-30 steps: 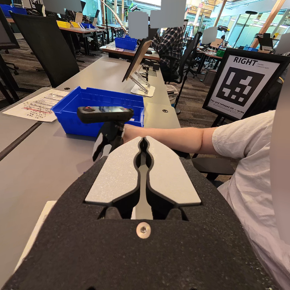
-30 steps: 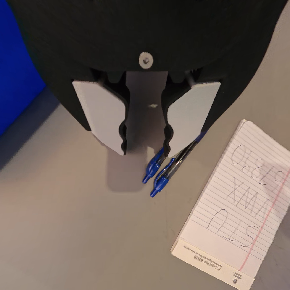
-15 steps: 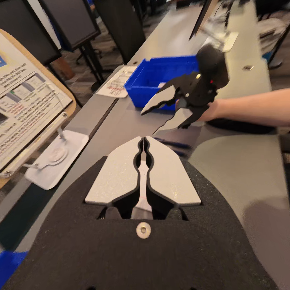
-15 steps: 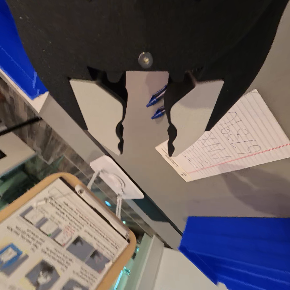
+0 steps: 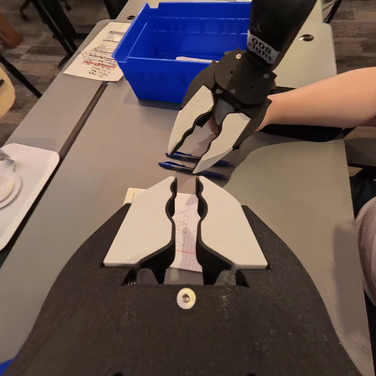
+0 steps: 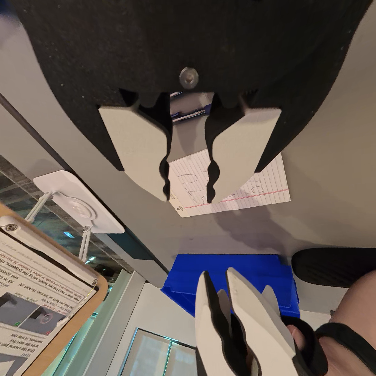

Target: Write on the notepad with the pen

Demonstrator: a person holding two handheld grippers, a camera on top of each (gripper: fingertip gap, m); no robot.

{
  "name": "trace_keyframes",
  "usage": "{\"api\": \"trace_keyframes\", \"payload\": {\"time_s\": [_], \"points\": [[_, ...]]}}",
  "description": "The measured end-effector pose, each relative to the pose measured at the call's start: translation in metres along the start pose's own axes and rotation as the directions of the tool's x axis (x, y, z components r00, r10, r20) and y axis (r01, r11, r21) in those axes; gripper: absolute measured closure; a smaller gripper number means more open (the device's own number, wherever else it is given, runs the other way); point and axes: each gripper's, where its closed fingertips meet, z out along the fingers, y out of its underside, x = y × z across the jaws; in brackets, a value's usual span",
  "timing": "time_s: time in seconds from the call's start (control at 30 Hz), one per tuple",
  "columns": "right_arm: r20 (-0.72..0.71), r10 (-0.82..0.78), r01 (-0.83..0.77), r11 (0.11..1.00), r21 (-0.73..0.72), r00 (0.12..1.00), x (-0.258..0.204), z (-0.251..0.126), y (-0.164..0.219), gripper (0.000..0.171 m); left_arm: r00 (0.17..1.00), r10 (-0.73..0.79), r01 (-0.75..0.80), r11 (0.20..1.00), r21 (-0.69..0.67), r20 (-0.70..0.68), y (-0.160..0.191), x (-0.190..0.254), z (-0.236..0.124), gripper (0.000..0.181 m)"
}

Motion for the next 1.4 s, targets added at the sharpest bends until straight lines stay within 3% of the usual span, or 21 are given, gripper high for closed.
{"api": "trace_keyframes", "payload": {"time_s": [0.13,0.23,0.37,0.53,0.63,0.83,1.03,1.4], "points": [[0.031,0.024,-0.024,1.000,-0.010,0.999,-0.002,0.002,0.006,0.143,0.986,-0.079,0.081,0.997,0.009,-0.149,0.005,0.013,0.011,0.166],[0.059,0.058,-0.058,0.998,-0.004,0.997,-0.004,0.003,0.007,0.150,0.965,-0.093,0.089,0.996,-0.026,-0.246,0.013,0.023,0.016,0.181],[0.072,0.044,-0.044,0.999,-0.008,0.996,-0.006,0.002,0.007,0.166,0.962,-0.081,0.075,0.997,-0.033,-0.261,0.012,0.029,0.020,0.181],[0.095,0.074,-0.076,0.997,0.009,0.993,-0.006,0.001,0.007,0.171,0.986,-0.056,0.048,0.997,-0.055,-0.155,0.017,0.015,0.025,0.181],[0.095,0.072,-0.072,0.997,-0.002,0.993,-0.004,0.002,0.009,0.171,0.987,-0.115,0.113,0.993,-0.029,-0.109,0.020,0.005,0.028,0.181],[0.107,0.085,-0.082,0.996,-0.026,0.991,-0.001,0.002,0.011,0.171,0.983,-0.179,0.179,0.984,-0.006,0.030,0.051,0.005,0.028,0.181],[0.141,0.119,-0.116,0.993,-0.030,0.983,-0.007,0.003,0.013,0.171,0.965,-0.194,0.201,0.979,-0.026,0.179,0.086,0.009,0.024,0.161],[0.138,0.110,-0.102,0.993,-0.060,0.984,-0.007,0.002,0.017,0.168,0.954,-0.196,0.212,0.976,-0.045,0.229,0.105,0.032,0.030,0.143]]}}
